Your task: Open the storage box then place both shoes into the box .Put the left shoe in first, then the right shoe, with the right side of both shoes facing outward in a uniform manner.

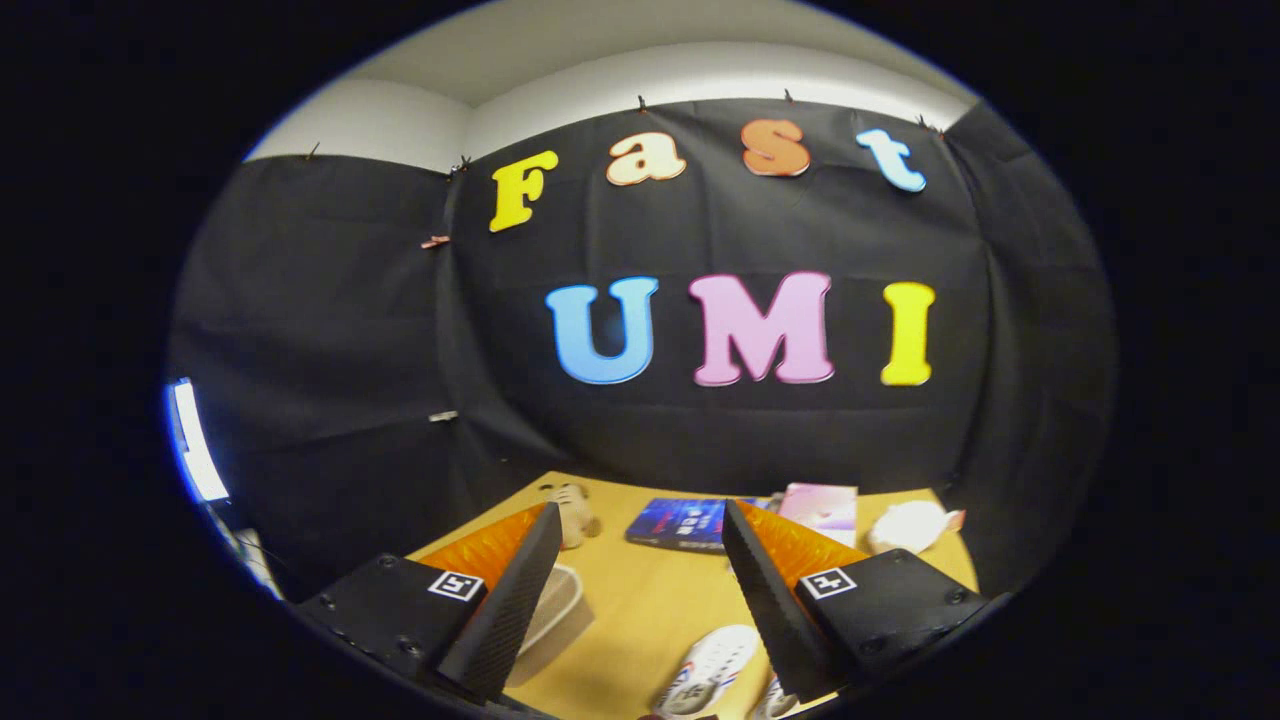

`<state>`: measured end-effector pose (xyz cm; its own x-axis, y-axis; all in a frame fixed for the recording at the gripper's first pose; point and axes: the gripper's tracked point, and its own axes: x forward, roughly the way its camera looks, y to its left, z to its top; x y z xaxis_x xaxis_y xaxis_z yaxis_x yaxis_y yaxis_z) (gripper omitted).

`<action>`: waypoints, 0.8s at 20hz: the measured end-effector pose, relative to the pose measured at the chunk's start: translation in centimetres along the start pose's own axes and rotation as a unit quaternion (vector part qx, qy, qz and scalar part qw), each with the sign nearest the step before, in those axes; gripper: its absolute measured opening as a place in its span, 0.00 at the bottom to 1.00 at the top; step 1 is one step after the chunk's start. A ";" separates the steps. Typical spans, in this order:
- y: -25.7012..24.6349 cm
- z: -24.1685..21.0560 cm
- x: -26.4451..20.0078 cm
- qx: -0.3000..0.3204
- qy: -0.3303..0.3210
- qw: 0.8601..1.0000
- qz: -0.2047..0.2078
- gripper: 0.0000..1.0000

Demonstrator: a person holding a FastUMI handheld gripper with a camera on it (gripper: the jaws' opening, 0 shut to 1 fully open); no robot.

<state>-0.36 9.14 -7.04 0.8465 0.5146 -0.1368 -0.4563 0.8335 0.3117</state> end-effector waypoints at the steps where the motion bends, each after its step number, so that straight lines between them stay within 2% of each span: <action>1: 0.8 -1.4 0.4 0.029 0.015 0.999 0.029 1.00; 4: 3.0 -4.8 1.4 0.111 0.057 0.985 0.118 0.98; 6: 4.4 -7.6 1.9 0.166 0.092 0.967 0.171 0.98; 11: 6.8 -16.5 2.1 0.271 0.206 0.904 0.259 0.98; 16: 9.2 -22.6 2.7 0.373 0.272 0.836 0.297 0.98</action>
<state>-8.46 22.75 -25.84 0.1893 0.9774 -0.0944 -0.2822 0.1462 0.9481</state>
